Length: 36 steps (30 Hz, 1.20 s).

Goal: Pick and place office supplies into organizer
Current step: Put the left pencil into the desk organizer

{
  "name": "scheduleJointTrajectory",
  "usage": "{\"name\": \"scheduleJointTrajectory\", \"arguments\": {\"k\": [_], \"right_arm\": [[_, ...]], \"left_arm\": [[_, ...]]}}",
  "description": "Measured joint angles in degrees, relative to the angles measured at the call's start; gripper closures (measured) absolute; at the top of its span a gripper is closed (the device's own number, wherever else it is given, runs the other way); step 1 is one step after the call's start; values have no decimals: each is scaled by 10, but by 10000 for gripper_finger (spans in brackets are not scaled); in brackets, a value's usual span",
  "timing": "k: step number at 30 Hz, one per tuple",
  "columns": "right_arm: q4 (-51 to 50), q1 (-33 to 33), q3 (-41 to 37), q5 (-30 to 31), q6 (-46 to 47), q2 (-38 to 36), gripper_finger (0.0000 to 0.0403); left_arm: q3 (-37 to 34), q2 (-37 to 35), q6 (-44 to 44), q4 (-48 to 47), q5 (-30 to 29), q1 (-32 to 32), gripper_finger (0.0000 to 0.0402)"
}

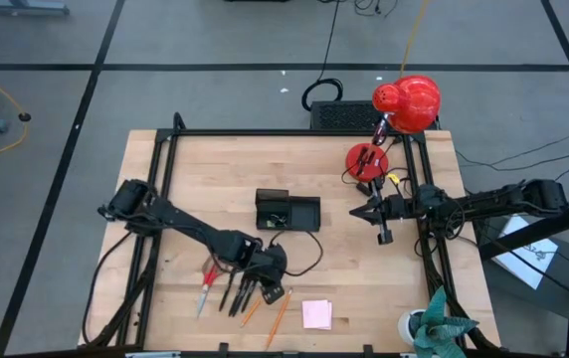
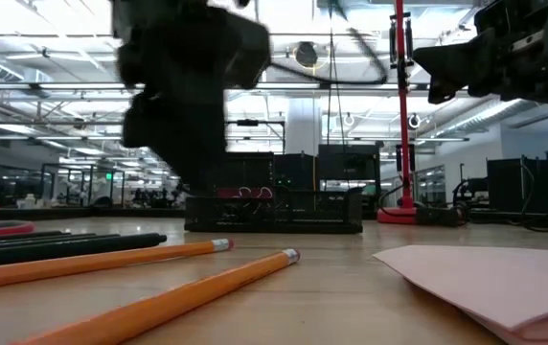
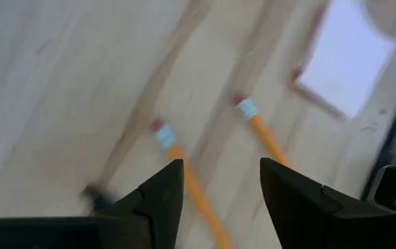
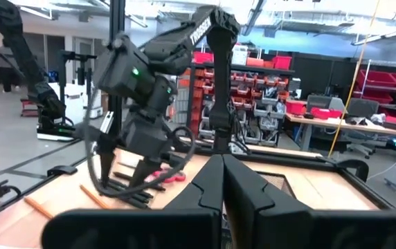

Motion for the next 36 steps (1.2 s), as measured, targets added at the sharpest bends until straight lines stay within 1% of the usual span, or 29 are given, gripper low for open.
{"name": "scheduleJointTrajectory", "arguments": {"k": [4, 8, 10, 12, 19, 25, 30, 36], "right_arm": [[0, 0, 0, 0, 0, 0, 403], [1, 0, 0, -1, 2, 0, 403], [4, 0, 0, 0, 5, 0, 403], [6, 0, 0, -1, 5, 0, 403], [6, 0, 0, -1, 13, 0, 403], [5, 0, 0, -1, 13, 0, 403], [5, 0, 0, -1, 15, 0, 403], [6, 0, 0, -1, 28, 0, 403]], "left_arm": [[46, 27, 25, -22, 0, -4, 206], [89, 59, 45, -86, -2, -4, 206], [99, 71, 49, -108, -3, -4, 206], [100, 80, 48, -129, -3, -4, 206], [100, 93, 42, -153, -3, -5, 206], [100, 94, 41, -154, -13, -5, 206], [102, 115, 36, -156, -17, -2, 206], [103, 132, 30, -158, -3, 2, 206]]}}
